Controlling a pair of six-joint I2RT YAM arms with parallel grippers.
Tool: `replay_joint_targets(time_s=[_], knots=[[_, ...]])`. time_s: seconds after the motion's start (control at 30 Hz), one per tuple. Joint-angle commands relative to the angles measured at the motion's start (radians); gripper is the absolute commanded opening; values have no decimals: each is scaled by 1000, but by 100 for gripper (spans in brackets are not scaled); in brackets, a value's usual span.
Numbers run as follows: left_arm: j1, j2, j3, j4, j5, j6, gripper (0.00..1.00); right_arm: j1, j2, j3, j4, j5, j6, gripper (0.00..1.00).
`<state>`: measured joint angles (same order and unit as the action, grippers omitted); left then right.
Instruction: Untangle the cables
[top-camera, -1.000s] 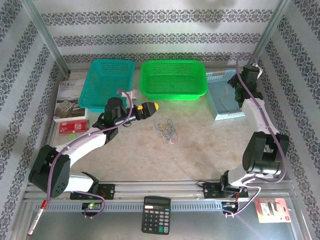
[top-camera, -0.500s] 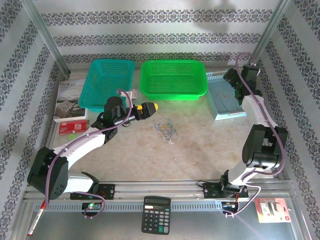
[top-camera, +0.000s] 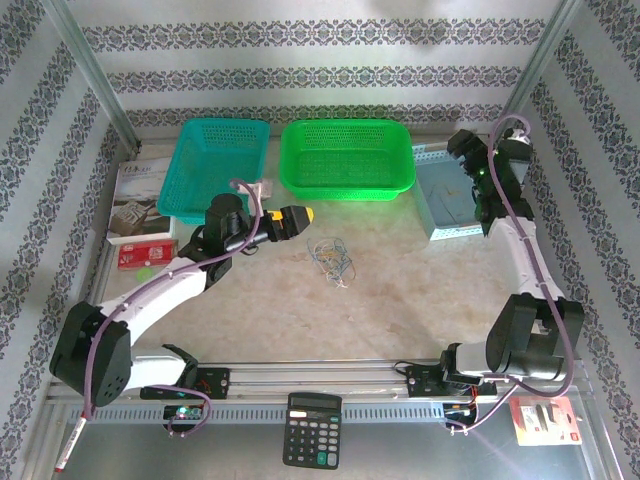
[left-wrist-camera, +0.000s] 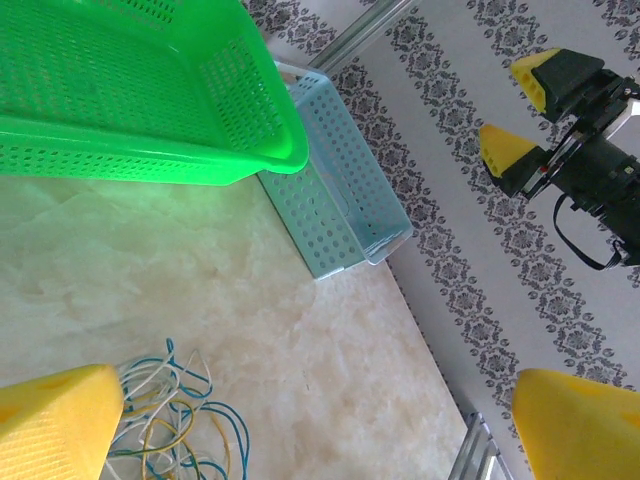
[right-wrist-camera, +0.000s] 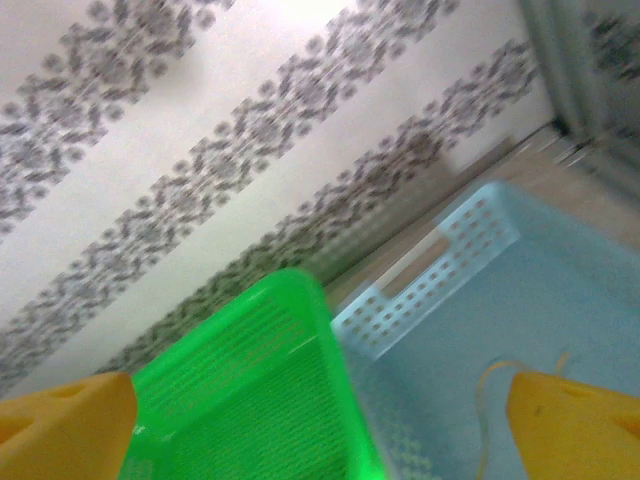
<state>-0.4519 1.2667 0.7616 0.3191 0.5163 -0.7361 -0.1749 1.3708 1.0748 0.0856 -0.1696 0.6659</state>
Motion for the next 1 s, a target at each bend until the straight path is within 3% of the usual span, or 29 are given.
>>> replay_joint_targets(time_s=[0.0,0.2,0.43,0.63,0.77,0.97], knots=[[-12,-46,-4,-71,-33,35,100,7,-25,-38,71,-197,68,90],[-11,-87,6,-243,-154,43,100,167,-38,-66,-59,-306,10,70],[-2,-105,-22,-338,-264,6,100,533,74,-8,-261,-188,-136,56],[36,-124,-25,-370,-277,-4,100,743,286,165,-412,-74,-221,53],[76,-139,-23,-387,-274,1,100,824,423,297,-523,-6,-281,51],[122,-156,-31,-402,-265,0,100,860,535,385,-589,79,-309,50]])
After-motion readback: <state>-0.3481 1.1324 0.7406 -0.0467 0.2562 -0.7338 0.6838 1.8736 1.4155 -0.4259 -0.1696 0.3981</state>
